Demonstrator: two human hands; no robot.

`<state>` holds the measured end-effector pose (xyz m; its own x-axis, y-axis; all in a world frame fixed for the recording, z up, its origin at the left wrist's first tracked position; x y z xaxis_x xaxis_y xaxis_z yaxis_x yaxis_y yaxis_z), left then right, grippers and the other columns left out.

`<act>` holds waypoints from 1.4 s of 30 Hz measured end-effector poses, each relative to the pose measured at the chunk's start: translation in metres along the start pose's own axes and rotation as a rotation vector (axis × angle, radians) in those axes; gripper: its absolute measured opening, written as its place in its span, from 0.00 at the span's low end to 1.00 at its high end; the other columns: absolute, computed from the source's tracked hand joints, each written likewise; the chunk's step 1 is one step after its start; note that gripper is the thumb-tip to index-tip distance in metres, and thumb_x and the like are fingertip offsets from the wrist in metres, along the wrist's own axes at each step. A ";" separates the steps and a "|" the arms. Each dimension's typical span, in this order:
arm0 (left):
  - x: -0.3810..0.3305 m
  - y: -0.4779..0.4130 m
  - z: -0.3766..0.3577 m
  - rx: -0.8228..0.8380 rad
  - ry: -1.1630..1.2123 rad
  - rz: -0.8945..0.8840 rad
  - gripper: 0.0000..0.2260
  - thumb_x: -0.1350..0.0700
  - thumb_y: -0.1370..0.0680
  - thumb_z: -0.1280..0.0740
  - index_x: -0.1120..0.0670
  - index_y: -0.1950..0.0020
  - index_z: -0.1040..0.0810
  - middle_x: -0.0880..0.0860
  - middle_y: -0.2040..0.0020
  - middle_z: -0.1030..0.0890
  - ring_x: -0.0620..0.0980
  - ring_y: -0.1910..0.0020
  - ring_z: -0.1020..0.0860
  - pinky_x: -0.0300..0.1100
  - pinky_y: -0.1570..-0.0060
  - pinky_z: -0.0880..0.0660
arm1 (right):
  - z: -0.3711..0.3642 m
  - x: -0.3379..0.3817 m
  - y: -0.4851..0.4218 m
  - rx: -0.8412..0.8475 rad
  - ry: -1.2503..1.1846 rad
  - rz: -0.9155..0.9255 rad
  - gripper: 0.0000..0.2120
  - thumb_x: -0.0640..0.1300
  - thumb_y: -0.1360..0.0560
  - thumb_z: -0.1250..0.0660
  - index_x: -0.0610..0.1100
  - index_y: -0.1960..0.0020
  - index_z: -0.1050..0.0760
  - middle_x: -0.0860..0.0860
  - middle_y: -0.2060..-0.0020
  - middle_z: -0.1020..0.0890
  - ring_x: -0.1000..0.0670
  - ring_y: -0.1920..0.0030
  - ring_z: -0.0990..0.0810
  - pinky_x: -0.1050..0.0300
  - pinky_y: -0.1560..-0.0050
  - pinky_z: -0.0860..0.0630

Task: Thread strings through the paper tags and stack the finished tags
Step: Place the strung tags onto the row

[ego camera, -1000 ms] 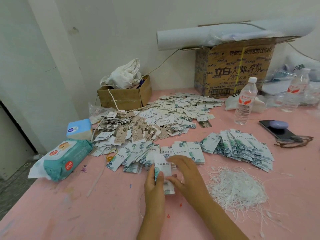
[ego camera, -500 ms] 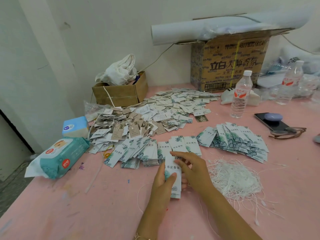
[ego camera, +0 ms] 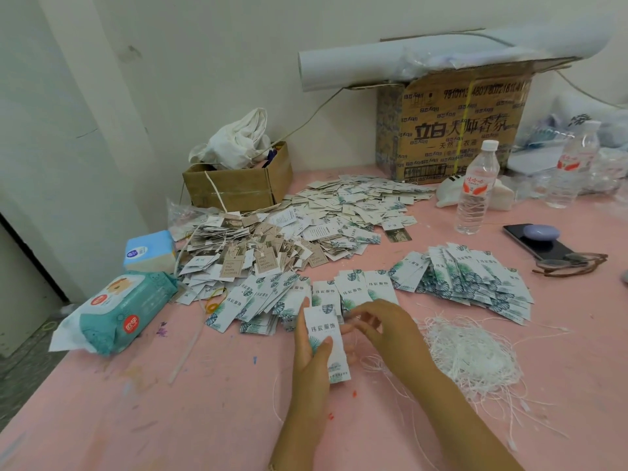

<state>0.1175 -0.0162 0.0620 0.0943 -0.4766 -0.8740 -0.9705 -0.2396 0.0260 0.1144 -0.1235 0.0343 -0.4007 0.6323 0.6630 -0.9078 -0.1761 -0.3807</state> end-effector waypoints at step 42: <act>0.035 0.045 0.065 0.103 -0.469 -0.123 0.08 0.60 0.27 0.26 0.47 0.61 0.17 0.53 0.63 0.16 0.46 0.69 0.20 0.36 0.74 0.26 | -0.006 0.009 0.003 0.196 -0.521 -0.010 0.07 0.44 0.24 0.31 0.50 0.61 0.25 0.56 0.73 0.33 0.57 0.71 0.37 0.66 0.68 0.39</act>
<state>0.0623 0.0113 0.0007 0.1221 -0.0123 -0.9924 -0.9777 -0.1737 -0.1181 0.1088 -0.1142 0.0351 -0.3553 0.1868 0.9159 -0.8979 -0.3406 -0.2789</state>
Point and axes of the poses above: each hand's wrist, its own y-axis away from the middle knuckle, its own z-axis out of the back of the hand, x = y × z, the point moved 9 cm from there along -y, towards the middle knuckle
